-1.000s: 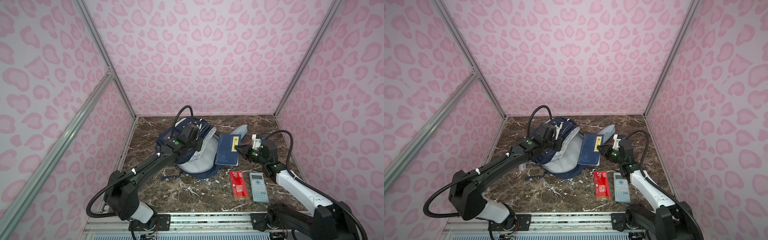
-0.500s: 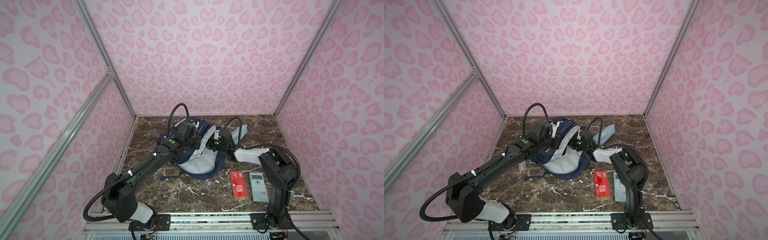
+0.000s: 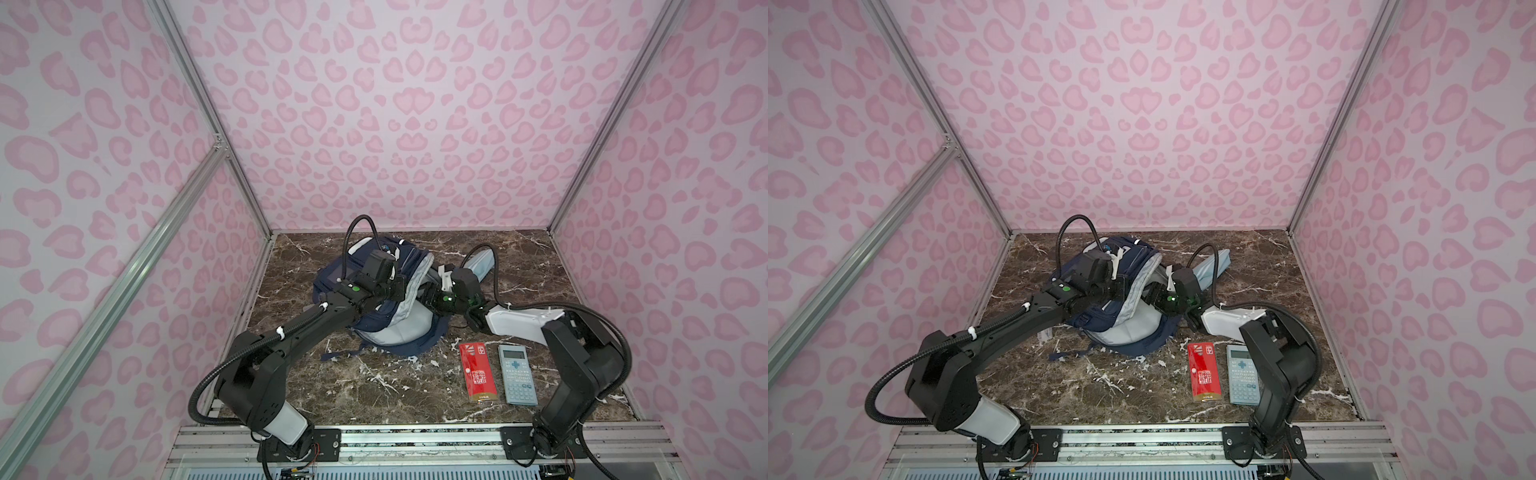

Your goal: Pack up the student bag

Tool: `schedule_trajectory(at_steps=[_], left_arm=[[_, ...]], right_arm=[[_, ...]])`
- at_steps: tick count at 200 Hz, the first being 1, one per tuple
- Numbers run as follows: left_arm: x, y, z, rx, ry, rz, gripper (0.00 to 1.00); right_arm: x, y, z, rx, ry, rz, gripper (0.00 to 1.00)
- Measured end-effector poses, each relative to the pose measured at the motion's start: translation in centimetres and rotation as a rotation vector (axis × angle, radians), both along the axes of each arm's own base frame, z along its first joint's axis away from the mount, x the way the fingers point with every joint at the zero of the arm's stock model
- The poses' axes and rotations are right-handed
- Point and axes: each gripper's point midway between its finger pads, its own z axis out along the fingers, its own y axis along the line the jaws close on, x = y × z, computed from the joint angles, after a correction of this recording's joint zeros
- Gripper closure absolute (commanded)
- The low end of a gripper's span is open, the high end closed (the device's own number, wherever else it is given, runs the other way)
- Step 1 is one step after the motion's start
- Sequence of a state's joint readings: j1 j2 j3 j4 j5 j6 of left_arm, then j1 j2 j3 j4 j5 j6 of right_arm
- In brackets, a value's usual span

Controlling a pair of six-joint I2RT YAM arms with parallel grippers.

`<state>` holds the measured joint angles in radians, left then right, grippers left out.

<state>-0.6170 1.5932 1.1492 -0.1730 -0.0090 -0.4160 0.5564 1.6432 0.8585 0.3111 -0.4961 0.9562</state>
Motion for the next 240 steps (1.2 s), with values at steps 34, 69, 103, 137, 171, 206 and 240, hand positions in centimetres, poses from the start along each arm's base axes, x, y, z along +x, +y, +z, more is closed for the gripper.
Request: schedule_trajectory(at_steps=[34, 69, 103, 137, 171, 206, 240], left_arm=[[0.6, -0.6, -2.3, -0.029, 0.026, 0.030, 0.40], [-0.4, -0.1, -2.1, -0.087, 0.021, 0.058, 0.08], [-1.7, 2.4, 2.6, -0.175, -0.068, 0.114, 0.14], [-4.1, 9.3, -0.2, -0.256, 0.002, 0.287, 0.26], [-6.4, 14.5, -5.0, -0.284, 0.100, 0.472, 0.24], [-7.2, 17.1, -7.8, -0.265, 0.137, 0.600, 0.29], [-7.1, 18.8, -10.5, -0.246, 0.153, 0.709, 0.39]], right_arm=[[-5.4, -2.9, 1.5, -0.145, -0.068, 0.069, 0.34], [-11.1, -1.8, 1.5, -0.293, -0.170, 0.255, 0.16], [-14.8, 0.0, -0.7, -0.434, -0.223, 0.368, 0.11], [-16.5, 4.1, -2.7, -0.506, -0.263, 0.442, 0.19], [-16.8, 8.3, -5.3, -0.516, -0.236, 0.480, 0.20], [-17.6, 12.3, -4.0, -0.473, -0.283, 0.520, 0.21], [-17.2, 12.6, -4.5, -0.481, -0.278, 0.508, 0.23]])
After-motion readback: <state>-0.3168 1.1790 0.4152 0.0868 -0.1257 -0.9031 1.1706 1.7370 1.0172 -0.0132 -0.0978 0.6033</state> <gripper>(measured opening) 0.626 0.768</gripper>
